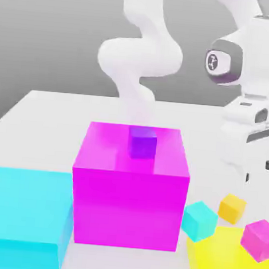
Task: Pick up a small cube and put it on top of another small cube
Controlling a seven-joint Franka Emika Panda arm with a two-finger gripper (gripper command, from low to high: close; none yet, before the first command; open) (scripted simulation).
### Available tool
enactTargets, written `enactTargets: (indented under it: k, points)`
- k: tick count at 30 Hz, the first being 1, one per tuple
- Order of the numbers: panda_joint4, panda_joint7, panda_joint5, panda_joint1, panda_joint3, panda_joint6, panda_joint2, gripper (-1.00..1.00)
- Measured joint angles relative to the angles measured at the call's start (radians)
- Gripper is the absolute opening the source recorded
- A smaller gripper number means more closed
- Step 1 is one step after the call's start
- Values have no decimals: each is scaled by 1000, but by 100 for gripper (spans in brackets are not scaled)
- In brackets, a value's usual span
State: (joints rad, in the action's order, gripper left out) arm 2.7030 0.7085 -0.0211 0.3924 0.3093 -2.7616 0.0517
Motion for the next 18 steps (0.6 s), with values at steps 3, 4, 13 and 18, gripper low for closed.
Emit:
enactTargets:
  k: [3, 4, 13, 18]
  points:
    - [48, 57, 92, 50, 7, -69, -114, 0]
    - [49, 84, 131, 65, -10, -95, -152, 0]
    - [13, 214, 305, 209, -190, -254, -358, -100]
    - [18, 204, 291, 193, -170, -236, -335, -100]
